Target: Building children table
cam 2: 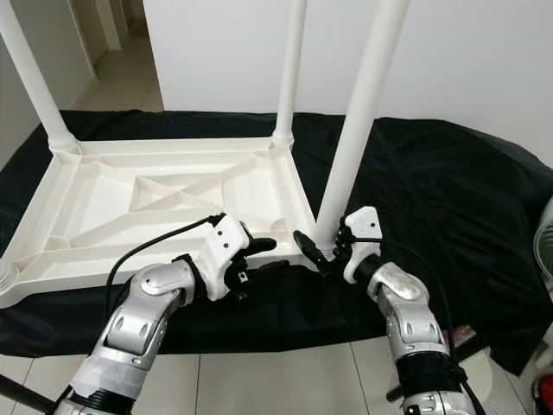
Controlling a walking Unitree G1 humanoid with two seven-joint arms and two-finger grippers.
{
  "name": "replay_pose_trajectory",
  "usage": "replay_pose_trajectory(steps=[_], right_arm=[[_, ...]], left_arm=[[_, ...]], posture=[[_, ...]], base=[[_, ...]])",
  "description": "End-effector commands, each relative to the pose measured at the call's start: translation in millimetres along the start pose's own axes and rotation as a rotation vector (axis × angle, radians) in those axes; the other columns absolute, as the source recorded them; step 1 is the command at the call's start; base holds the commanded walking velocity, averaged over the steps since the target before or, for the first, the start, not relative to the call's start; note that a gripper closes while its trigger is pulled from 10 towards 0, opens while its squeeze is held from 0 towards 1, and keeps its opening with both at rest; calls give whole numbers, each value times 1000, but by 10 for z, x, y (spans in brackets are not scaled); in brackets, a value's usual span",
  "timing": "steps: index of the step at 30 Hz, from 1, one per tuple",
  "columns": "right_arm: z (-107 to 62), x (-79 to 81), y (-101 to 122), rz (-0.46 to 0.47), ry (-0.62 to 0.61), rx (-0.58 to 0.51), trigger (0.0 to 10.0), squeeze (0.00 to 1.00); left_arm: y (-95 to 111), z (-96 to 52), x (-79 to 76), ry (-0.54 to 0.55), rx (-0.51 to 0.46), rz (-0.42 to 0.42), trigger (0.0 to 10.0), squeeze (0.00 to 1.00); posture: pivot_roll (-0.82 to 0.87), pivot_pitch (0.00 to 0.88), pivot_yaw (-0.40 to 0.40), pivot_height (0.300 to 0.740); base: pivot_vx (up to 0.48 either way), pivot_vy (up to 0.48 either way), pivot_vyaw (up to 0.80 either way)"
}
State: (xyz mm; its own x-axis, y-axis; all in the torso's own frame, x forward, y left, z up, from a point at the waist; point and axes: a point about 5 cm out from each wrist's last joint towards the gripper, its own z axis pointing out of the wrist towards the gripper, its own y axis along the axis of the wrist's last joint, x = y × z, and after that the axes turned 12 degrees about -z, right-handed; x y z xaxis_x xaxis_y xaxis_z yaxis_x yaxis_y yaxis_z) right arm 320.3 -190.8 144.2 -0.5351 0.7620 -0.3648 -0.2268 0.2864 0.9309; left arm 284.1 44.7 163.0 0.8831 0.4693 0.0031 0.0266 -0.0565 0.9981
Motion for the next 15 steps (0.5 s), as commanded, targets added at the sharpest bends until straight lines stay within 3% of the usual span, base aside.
replay_pose_trajectory(steps=[1, 3, 14, 15], right_arm=[[2, 23, -50, 4, 19, 12, 4627, 0], [46, 14, -64, 14, 12, 9, 0, 0], [149, 34, -36, 17, -6, -31, 0, 0], [161, -21, -21, 27, -116, -30, 10000, 0]], left_arm=[[-4, 11, 72, 160, -24, 5, 10000, 0], [-3, 25, 69, 159, -26, 3, 10000, 0], [30, 55, 70, 164, -39, 3, 10000, 0], [35, 48, 70, 167, -46, 4, 10000, 0]], posture=[[53, 0, -35, 740], [47, 0, -30, 740], [55, 0, -40, 740], [53, 0, -45, 740]], base=[[0, 0, 0], [0, 0, 0], [0, 0, 0], [0, 0, 0]])
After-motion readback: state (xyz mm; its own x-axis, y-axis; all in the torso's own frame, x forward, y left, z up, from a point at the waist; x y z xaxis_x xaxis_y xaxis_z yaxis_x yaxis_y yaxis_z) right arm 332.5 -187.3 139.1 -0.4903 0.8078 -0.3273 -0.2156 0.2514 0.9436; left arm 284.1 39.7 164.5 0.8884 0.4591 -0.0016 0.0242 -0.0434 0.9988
